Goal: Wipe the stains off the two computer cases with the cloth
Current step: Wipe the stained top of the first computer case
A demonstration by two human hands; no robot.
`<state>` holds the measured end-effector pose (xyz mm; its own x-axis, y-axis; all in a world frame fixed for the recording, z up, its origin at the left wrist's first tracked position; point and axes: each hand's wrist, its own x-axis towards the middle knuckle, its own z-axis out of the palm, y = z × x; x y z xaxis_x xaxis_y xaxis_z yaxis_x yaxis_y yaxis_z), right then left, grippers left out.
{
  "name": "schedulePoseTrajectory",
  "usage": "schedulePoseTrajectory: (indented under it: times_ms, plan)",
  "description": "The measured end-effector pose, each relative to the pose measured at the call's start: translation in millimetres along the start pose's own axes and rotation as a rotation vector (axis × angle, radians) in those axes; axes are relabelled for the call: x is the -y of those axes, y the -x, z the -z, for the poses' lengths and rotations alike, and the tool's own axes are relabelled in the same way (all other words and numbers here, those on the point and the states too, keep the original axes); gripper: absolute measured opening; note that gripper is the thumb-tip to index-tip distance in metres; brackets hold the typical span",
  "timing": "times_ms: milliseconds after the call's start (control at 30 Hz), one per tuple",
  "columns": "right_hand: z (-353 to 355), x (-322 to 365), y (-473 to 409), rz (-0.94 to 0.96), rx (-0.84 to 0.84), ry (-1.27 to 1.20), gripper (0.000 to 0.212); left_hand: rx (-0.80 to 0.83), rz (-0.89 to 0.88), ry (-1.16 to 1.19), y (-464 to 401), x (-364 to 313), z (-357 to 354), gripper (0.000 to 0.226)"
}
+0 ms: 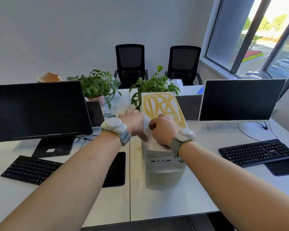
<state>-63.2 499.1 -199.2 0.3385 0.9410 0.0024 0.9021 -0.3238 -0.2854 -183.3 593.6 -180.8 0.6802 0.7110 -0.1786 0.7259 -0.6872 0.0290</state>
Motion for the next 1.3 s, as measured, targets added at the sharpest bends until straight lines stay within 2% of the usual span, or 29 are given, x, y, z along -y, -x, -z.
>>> schedulePoseTrajectory:
  times_ms: [67, 200, 333, 467, 533, 633, 700, 767, 867, 933, 1000, 1067, 1167, 1300]
  plan:
    - [-1, 13, 3, 0.056, 0.032, 0.009, 0.025, 0.014, -0.005, 0.005, 0, 1, 0, 0.088]
    - [0, -5, 22, 0.103, 0.056, -0.118, 0.022, 0.043, -0.088, -0.049, -7, 11, -9, 0.06]
    - [15, -33, 32, -0.058, 0.035, -0.043, 0.027, 0.147, -0.135, -0.103, -9, 31, -22, 0.08]
    - [14, -4, 22, -0.205, 0.021, 0.067, 0.028, 0.114, -0.104, -0.086, 8, 30, -23, 0.075]
    - [6, 25, 20, -0.138, 0.049, 0.1, 0.023, 0.126, -0.088, -0.109, 12, 23, -16, 0.069]
    - [-6, 39, 21, 0.062, 0.03, 0.013, 0.026, 0.163, -0.061, -0.14, 11, 17, -4, 0.04]
    - [-3, 27, 22, 0.075, 0.08, -0.041, 0.026, 0.158, -0.059, -0.09, 8, 15, -6, 0.047]
    - [8, 11, 20, -0.011, 0.127, -0.125, 0.018, 0.098, -0.057, -0.091, 7, 14, -8, 0.064]
    - [25, -3, 9, -0.081, 0.048, -0.209, 0.019, 0.065, -0.043, -0.116, 7, 13, -9, 0.069]
    - [25, 4, 0, 0.012, 0.027, -0.135, 0.027, 0.083, -0.049, -0.087, 6, 13, -6, 0.067]
    - [14, 17, -10, 0.083, 0.089, 0.017, 0.038, 0.13, -0.046, -0.025, 6, 16, -2, 0.065]
    - [1, 20, -18, 0.089, 0.079, 0.126, 0.038, 0.177, -0.03, 0.046, 5, 21, 6, 0.062]
    - [-3, 9, -12, 0.144, 0.116, 0.088, 0.039, 0.221, 0.028, 0.141, 0, 24, 18, 0.061]
    - [10, -33, 12, 0.26, 0.147, 0.066, 0.039, 0.11, 0.04, 0.131, -9, 6, 25, 0.065]
